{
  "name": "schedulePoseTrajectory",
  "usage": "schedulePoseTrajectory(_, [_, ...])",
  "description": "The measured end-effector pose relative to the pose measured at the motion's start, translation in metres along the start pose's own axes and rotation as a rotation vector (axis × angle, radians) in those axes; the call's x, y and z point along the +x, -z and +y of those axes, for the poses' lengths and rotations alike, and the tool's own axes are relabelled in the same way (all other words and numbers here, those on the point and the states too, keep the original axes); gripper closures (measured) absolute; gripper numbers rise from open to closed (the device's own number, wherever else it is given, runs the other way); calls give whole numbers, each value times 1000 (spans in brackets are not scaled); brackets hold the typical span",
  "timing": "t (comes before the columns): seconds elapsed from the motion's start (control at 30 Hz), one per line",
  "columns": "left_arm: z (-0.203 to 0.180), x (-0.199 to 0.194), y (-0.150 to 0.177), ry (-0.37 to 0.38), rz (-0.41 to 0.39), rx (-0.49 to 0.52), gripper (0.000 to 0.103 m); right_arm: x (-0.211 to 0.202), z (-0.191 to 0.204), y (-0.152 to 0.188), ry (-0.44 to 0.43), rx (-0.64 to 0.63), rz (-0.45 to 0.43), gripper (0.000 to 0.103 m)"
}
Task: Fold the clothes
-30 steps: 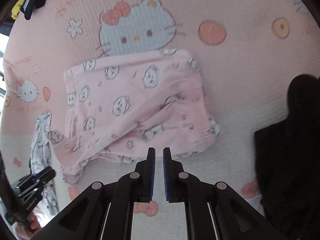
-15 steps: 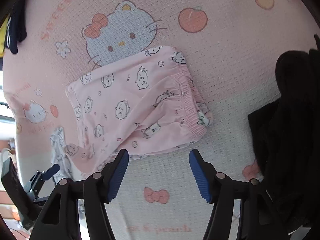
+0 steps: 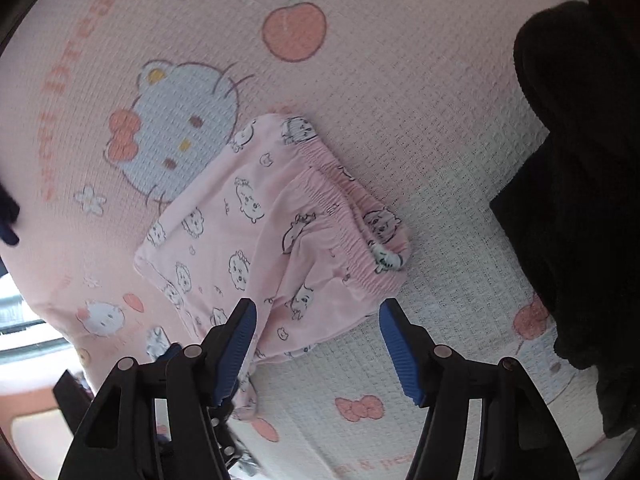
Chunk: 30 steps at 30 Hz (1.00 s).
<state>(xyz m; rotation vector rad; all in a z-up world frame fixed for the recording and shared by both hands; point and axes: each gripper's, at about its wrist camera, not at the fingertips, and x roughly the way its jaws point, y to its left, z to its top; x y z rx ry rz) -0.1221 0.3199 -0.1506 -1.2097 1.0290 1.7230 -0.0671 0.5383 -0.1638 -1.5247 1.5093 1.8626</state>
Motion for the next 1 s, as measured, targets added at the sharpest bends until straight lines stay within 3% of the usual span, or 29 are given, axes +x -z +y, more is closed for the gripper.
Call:
schedulePoseTrajectory(0.27, [18, 30, -35, 208, -14, -124, 33, 17, 12, -27, 37, 10, 9, 40])
schedulePoseTrajectory(0.5, [13, 48, -47, 264, -30, -138, 33, 40, 21, -41, 15, 65, 48, 40])
schedulePoseTrajectory(0.73, [3, 66, -57, 270, -31, -109, 33, 64, 22, -52, -22, 106, 68, 40])
schedulePoseTrajectory(0.87, [6, 69, -56, 332, -60, -150, 34, 74, 23, -56, -9, 131, 77, 40])
schedulePoseTrajectory(0.9, [6, 70, -56, 347, -67, -160, 36, 77, 23, -56, -6, 139, 80, 40])
schedulePoseTrajectory(0.97, [8, 71, -55, 378, -81, -180, 74, 81, 21, -56, -9, 163, 86, 40])
schedulePoseTrajectory(1.0, [9, 72, -55, 394, -88, -190, 76, 83, 20, -55, -12, 172, 90, 40])
